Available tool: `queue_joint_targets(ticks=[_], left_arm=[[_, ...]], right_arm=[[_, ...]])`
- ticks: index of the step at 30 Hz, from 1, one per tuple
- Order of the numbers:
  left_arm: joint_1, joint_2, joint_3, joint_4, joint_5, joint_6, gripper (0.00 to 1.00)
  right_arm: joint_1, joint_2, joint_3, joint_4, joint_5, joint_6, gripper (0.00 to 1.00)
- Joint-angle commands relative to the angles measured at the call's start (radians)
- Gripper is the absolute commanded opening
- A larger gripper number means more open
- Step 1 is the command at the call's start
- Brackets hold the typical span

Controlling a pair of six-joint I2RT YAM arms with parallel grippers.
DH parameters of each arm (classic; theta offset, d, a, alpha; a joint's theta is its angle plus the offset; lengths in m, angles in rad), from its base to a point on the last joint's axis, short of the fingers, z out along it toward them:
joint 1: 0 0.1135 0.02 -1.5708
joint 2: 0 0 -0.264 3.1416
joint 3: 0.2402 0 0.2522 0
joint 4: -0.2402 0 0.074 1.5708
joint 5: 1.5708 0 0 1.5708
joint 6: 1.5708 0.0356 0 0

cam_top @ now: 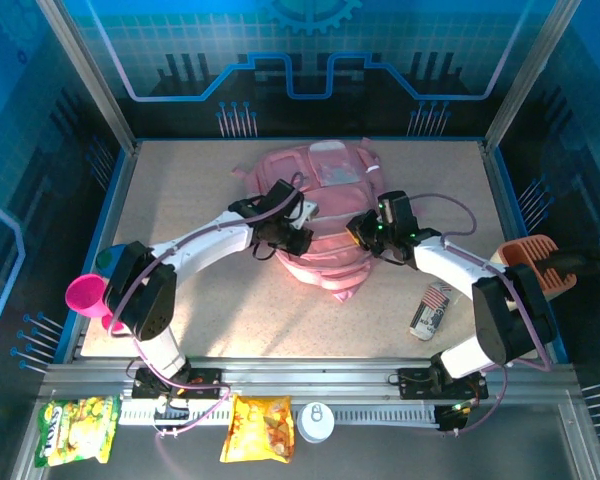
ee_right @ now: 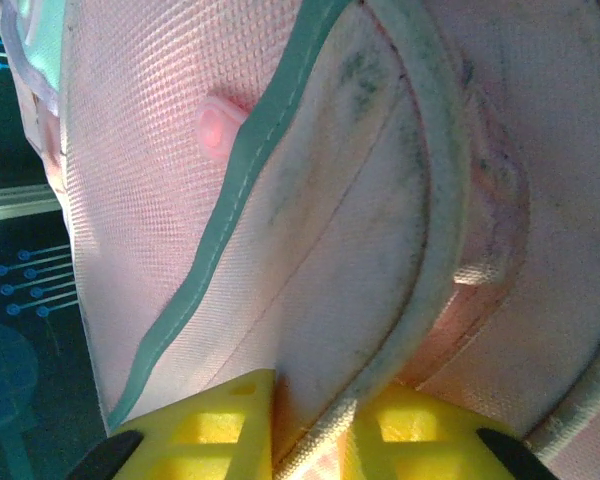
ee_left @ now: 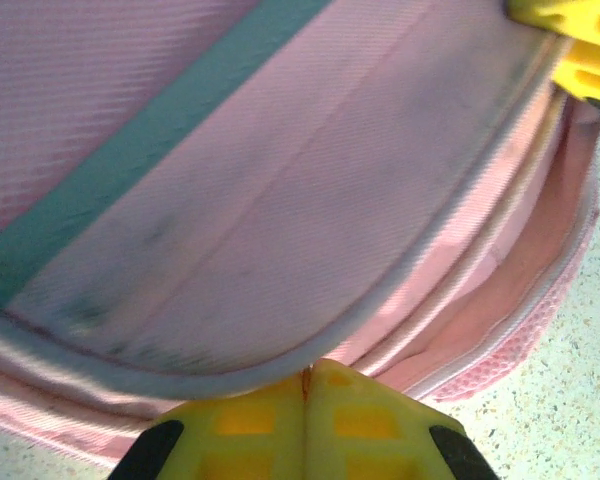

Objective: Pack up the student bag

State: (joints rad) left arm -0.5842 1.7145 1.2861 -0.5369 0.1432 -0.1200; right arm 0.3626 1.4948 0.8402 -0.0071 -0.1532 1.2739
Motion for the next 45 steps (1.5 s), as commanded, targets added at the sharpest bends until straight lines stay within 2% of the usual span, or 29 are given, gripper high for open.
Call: queue_joint_targets(ticks=[1, 7, 9, 16, 18, 19, 22, 24, 26, 30, 33, 36, 41, 45], left_arm=[[0.093, -0.039, -0.039, -0.015, 0.071, 0.007, 0.0], [0.244, 0.008, -0.042, 0.107, 0.234, -0.055, 0.0], [0.28, 0.042, -0.015, 0.138, 0.258, -0.073, 0.0], [0.327, 0.088, 0.051, 0.147, 0.293, -0.098, 0.01], [0.333, 0.059, 0.041, 0.131, 0.276, -0.109, 0.2], [0.335, 0.043, 0.033, 0.121, 0.267, -0.114, 0.26], [0.339, -0.041, 0.005, 0.072, 0.193, -0.142, 0.49], [0.342, -0.107, -0.008, 0.02, 0.115, -0.168, 0.58], [0.346, -0.167, -0.021, -0.017, 0.05, -0.2, 0.64], [0.354, -0.269, -0.064, -0.035, -0.041, -0.225, 0.86], [0.357, -0.317, -0.103, -0.015, -0.046, -0.175, 0.97], [0.357, -0.348, -0.141, 0.017, -0.054, -0.161, 0.99], [0.357, -0.369, -0.145, 0.036, -0.042, -0.161, 0.99], [0.357, -0.371, -0.153, 0.047, -0.042, -0.168, 0.99]], right_arm=[[-0.027, 0.015, 0.033, -0.072, 0.088, -0.102, 0.18], [-0.031, 0.037, 0.075, -0.112, 0.112, -0.175, 0.17], [-0.034, 0.06, 0.097, -0.128, 0.106, -0.204, 0.17], [-0.034, 0.135, 0.192, -0.181, -0.002, -0.298, 0.22], [-0.03, 0.116, 0.208, -0.229, -0.006, -0.338, 0.3], [-0.027, 0.095, 0.209, -0.264, 0.011, -0.352, 0.35], [-0.019, -0.004, 0.196, -0.388, 0.097, -0.402, 0.55], [-0.017, -0.081, 0.189, -0.504, 0.179, -0.435, 0.65], [-0.015, -0.143, 0.178, -0.621, 0.28, -0.464, 0.72], [-0.017, -0.24, 0.116, -0.798, 0.413, -0.476, 0.83], [-0.025, -0.294, 0.071, -0.898, 0.461, -0.436, 0.94], [-0.029, -0.34, 0.014, -0.977, 0.514, -0.386, 1.0], [-0.043, -0.378, -0.062, -1.084, 0.6, -0.27, 1.0], [-0.074, -0.399, -0.15, -1.072, 0.606, -0.193, 1.0]])
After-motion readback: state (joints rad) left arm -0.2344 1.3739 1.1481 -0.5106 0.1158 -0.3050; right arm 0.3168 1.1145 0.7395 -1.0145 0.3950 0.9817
